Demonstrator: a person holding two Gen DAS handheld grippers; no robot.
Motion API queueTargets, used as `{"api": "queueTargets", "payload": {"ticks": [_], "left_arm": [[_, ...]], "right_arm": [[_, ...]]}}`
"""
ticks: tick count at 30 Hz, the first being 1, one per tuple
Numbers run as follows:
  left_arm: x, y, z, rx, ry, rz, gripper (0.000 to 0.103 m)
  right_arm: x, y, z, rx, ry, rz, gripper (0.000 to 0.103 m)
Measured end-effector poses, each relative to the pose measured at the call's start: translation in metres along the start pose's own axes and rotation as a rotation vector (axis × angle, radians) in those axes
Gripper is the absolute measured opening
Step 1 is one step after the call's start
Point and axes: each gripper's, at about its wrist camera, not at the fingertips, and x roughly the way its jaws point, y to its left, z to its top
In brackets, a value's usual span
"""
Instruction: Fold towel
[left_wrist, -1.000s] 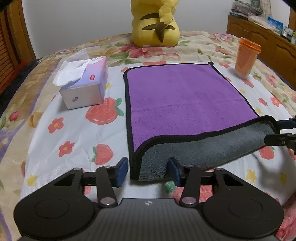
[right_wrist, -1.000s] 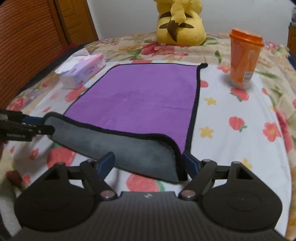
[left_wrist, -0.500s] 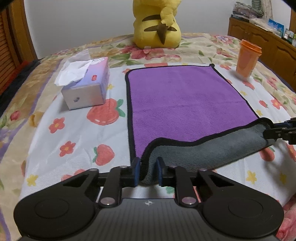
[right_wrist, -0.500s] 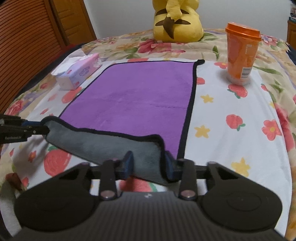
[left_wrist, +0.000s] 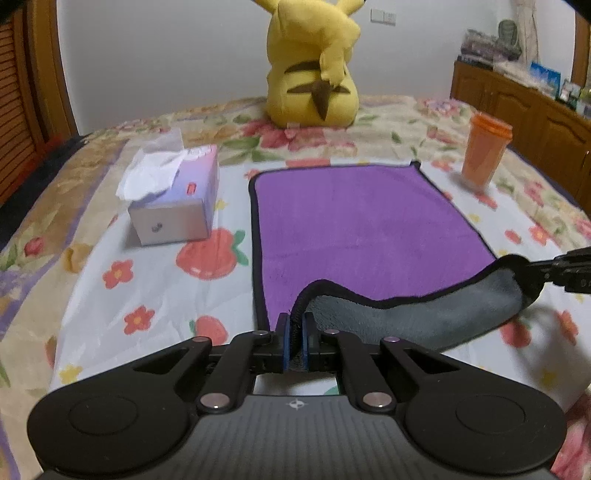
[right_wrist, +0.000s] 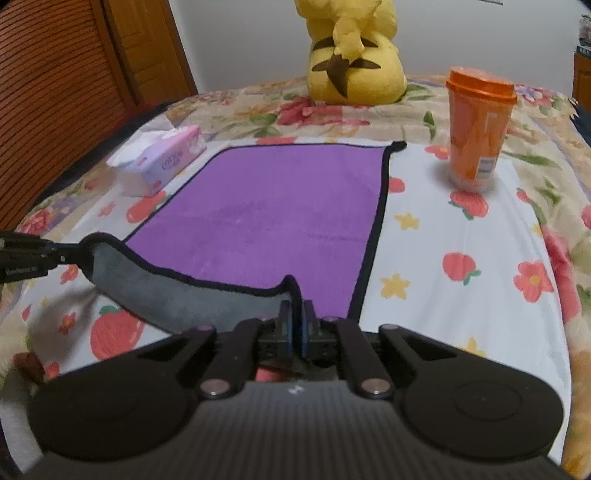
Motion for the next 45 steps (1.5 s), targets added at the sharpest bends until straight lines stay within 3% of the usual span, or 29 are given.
{"api": "queueTargets", "payload": {"ticks": [22, 45], "left_arm": [[-0.030, -0.003, 0.022, -0.030, -0.177, -0.020, 0.009], [-0.012, 0.001, 0.049, -0.018, -0.225, -0.031, 0.008]], "right_arm": [[-0.025, -0.006, 0.026, -0.028, -0.150, 0.028, 0.005], [-0.015, -0.024, 0.046, -0.047, -0.221, 0.017, 0.005]]}}
